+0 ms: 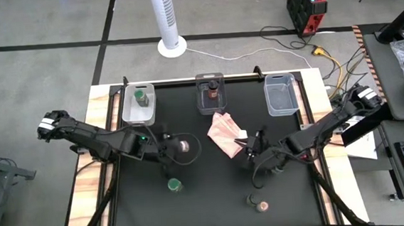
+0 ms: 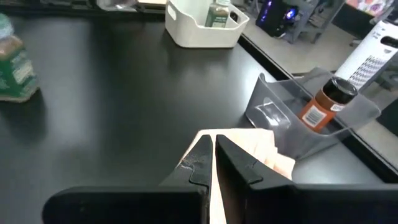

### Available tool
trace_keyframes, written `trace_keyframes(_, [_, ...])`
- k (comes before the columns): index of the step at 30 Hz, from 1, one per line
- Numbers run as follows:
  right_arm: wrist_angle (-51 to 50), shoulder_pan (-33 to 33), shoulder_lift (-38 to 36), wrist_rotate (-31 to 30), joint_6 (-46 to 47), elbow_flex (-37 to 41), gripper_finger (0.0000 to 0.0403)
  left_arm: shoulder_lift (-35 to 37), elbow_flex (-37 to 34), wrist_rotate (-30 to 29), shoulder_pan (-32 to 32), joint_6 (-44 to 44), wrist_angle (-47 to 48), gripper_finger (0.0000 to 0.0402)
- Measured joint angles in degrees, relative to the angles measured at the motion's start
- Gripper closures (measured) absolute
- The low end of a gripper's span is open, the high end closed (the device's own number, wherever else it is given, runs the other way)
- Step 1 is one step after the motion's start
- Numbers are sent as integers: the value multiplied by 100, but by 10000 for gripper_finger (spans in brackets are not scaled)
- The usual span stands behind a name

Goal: Sort spices by type
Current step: Put the left brown seasoning bottle into the transparent bin

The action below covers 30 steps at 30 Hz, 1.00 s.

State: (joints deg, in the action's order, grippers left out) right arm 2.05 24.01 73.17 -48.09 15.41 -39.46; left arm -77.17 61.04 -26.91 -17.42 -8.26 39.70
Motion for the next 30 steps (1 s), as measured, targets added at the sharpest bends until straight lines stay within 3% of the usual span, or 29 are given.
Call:
trace_keyframes(4, [626,-191,375,46,-274,-3,390,0,0,26,1,1080,-818,236])
trace_keyframes(10, [780,-271,881,50,-132,-311,377,-40,-48,55,8,2474,-1567,237])
trace_keyframes(14, [775,-252,1129,49,41,-555,344,-52,-327,556,117,3104,-2098,237])
trace_keyframes(17, [769,-191,1272,48,53,-722,313,-55,-552,902,260,3231,-2419,237])
trace_keyframes(30, [710,172,1513,60,360,-1193,203,-55,-986,1220,631,3391,-2859,237])
